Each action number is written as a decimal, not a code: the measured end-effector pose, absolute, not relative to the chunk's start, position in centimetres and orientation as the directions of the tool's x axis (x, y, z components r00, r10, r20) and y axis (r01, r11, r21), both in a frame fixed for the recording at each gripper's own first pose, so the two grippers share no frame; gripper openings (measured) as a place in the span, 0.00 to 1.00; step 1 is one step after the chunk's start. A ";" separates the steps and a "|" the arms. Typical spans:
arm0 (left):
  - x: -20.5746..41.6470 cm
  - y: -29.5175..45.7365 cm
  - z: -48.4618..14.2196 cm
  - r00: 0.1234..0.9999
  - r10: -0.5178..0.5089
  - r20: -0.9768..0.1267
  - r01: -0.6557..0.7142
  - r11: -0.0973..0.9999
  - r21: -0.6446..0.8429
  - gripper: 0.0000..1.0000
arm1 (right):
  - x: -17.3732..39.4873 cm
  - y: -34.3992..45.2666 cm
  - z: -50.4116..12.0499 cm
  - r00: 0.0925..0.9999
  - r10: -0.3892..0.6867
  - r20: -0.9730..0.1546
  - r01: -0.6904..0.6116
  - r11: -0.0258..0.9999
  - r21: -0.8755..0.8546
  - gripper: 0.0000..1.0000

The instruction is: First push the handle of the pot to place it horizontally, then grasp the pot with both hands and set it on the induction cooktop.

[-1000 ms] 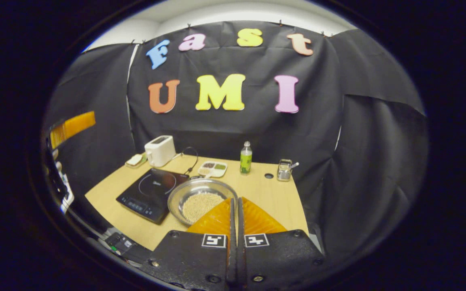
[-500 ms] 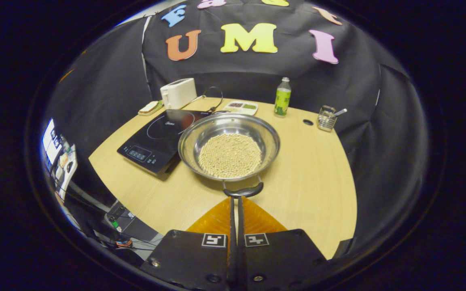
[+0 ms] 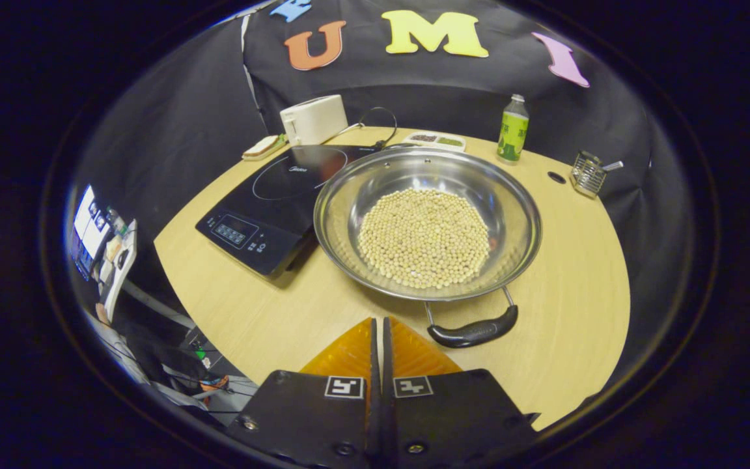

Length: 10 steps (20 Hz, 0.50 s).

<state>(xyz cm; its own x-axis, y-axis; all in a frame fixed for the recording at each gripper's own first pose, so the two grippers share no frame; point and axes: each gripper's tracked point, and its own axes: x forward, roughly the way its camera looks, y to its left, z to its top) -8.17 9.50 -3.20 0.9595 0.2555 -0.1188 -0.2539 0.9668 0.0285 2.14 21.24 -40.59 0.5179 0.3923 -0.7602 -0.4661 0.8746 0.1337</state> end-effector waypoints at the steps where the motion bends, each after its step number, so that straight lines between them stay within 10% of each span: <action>1: -8.1 9.7 -3.3 0.957 0.264 -0.122 -0.262 0.965 0.034 0.96 | 2.5 20.8 -40.9 0.516 0.384 -0.766 -0.460 0.878 0.131 0.04; 10: -6.0 8.1 -3.3 0.954 0.271 -0.124 -0.271 0.962 0.023 0.96 | 4.1 16.8 -41.3 0.496 0.372 -0.785 -0.454 0.881 0.131 0.00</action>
<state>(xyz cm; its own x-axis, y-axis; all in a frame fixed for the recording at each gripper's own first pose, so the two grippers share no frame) -5.98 8.14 -3.35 0.9544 0.2713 -0.1244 -0.2706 0.9624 0.0234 4.10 16.81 -41.35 0.4957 0.3720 -0.7848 -0.4536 0.8815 0.1314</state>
